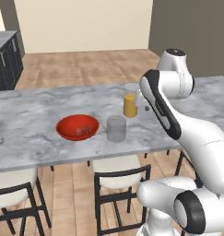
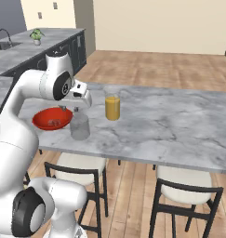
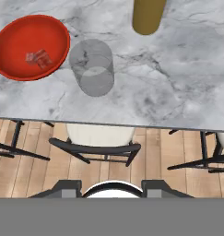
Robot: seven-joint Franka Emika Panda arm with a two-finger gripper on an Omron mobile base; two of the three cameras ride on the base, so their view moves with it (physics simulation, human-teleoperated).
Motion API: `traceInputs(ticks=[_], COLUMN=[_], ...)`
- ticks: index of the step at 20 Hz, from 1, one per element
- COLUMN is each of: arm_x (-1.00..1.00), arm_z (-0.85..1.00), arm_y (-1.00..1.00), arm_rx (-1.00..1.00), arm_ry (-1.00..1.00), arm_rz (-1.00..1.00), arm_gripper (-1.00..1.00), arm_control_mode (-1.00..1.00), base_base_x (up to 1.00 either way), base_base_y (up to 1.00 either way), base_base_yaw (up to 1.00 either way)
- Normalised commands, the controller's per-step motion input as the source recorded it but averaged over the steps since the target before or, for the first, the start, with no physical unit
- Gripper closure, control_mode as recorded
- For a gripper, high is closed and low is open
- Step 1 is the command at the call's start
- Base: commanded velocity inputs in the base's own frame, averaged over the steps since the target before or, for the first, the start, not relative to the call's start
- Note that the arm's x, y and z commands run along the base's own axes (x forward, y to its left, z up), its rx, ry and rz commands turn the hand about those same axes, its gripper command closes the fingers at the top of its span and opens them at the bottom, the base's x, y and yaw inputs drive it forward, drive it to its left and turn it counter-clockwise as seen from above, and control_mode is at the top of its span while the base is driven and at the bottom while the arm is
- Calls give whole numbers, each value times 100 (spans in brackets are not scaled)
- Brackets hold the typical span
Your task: There are two ice cubes in the ice bowl. Place both ice cubes in the glass cup.
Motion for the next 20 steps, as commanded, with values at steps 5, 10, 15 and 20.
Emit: traceInputs(ticks=[5,10,15,20], arm_x=[2,16,9,0], arm_z=[-4,-11,-13,-1], arm_y=[51,100,94,21], arm_rx=[0,0,0,-2], arm_ry=[0,0,0,0], arm_rz=[-1,-7,-4,0], arm_gripper=[-100,-100,-100,-100], arm_control_mode=[-100,-100,-100,-100], base_base_x=[0,0,0,0], base_base_y=[0,0,0,0], base_base_yaw=[0,0,0,0])
